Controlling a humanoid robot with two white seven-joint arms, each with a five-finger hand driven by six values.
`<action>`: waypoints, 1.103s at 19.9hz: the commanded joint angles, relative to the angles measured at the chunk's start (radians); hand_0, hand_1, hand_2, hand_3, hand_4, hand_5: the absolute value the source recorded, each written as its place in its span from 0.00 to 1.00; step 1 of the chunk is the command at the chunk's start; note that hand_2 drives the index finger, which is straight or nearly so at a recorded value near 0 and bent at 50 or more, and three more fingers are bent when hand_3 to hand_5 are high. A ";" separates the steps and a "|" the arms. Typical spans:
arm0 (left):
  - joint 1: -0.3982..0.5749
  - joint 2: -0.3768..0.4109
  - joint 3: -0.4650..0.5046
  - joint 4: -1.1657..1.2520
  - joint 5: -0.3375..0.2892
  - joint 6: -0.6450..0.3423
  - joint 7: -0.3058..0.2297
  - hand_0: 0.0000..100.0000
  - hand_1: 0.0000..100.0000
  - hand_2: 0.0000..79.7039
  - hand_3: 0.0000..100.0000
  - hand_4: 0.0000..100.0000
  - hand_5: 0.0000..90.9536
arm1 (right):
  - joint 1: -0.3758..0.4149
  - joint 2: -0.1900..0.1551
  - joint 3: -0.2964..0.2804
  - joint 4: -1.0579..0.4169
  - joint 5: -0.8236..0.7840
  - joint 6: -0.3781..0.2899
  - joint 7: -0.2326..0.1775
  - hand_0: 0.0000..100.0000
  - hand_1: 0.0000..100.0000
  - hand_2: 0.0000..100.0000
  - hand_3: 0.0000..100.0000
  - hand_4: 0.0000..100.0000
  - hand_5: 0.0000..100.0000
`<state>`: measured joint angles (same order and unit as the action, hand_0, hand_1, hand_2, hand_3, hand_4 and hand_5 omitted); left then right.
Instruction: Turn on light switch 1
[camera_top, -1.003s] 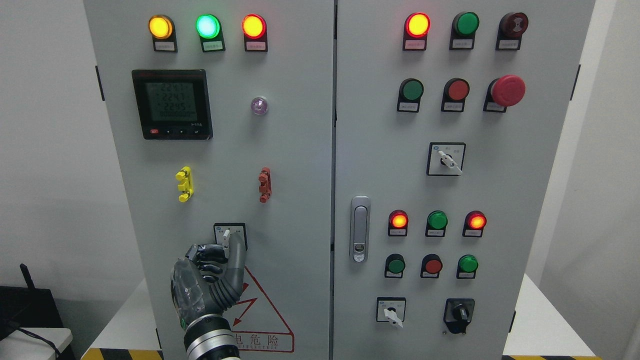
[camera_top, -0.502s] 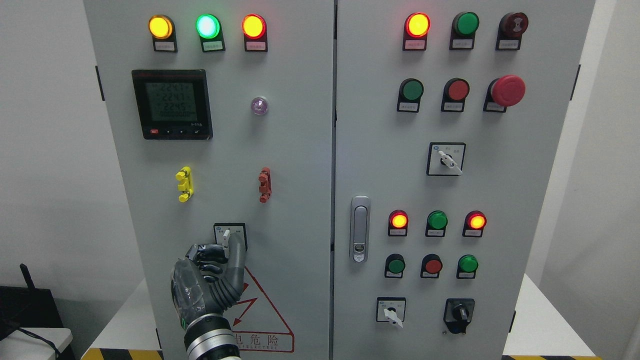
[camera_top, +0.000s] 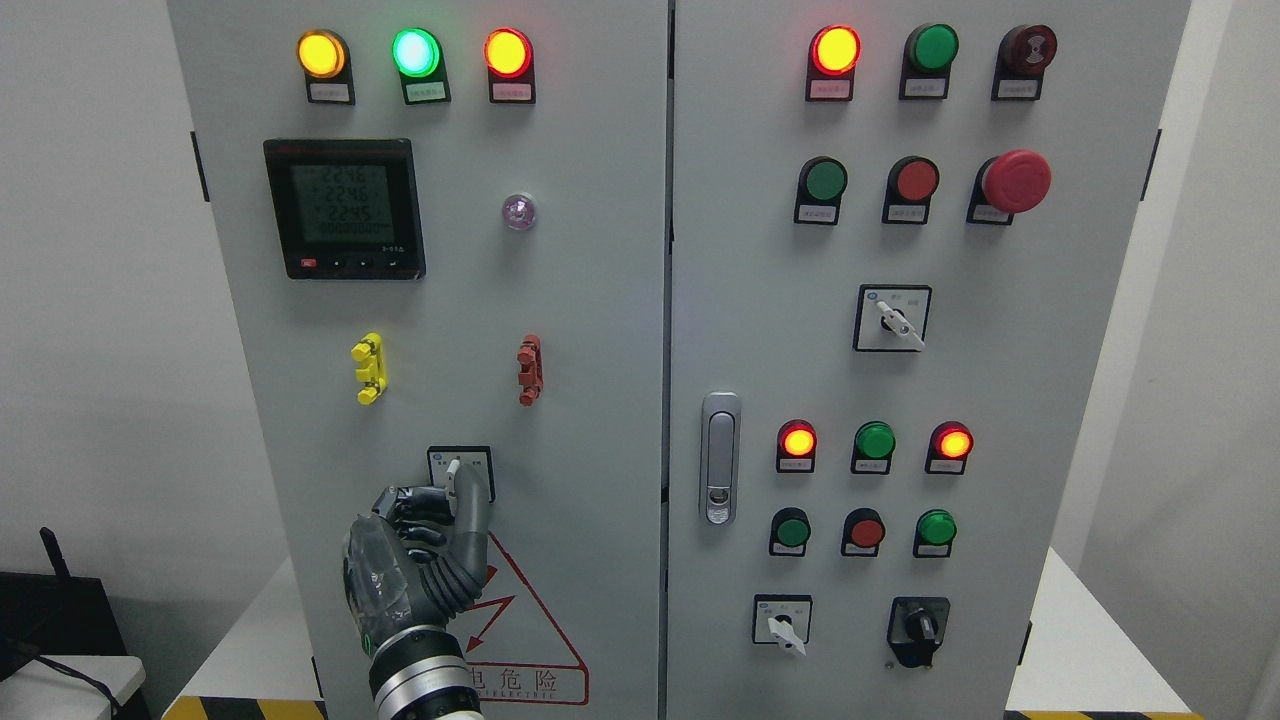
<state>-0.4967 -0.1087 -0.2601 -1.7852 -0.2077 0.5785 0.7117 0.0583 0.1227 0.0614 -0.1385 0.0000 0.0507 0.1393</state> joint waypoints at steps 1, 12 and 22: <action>0.000 0.000 -0.001 0.001 0.001 0.000 -0.005 0.33 0.40 0.72 0.72 0.76 0.72 | 0.000 0.000 0.000 0.000 -0.017 0.000 -0.003 0.12 0.39 0.00 0.00 0.00 0.00; 0.000 0.001 -0.001 0.000 0.001 0.000 -0.006 0.41 0.36 0.73 0.73 0.77 0.72 | 0.000 0.000 0.000 -0.001 -0.018 0.000 -0.003 0.12 0.39 0.00 0.00 0.00 0.00; 0.000 0.001 -0.001 0.000 0.001 0.000 -0.008 0.47 0.34 0.74 0.73 0.77 0.72 | 0.000 0.000 0.000 0.000 -0.018 0.000 -0.003 0.12 0.39 0.00 0.00 0.00 0.00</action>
<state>-0.4971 -0.1079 -0.2609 -1.7851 -0.2071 0.5793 0.7050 0.0583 0.1227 0.0614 -0.1386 0.0000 0.0508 0.1370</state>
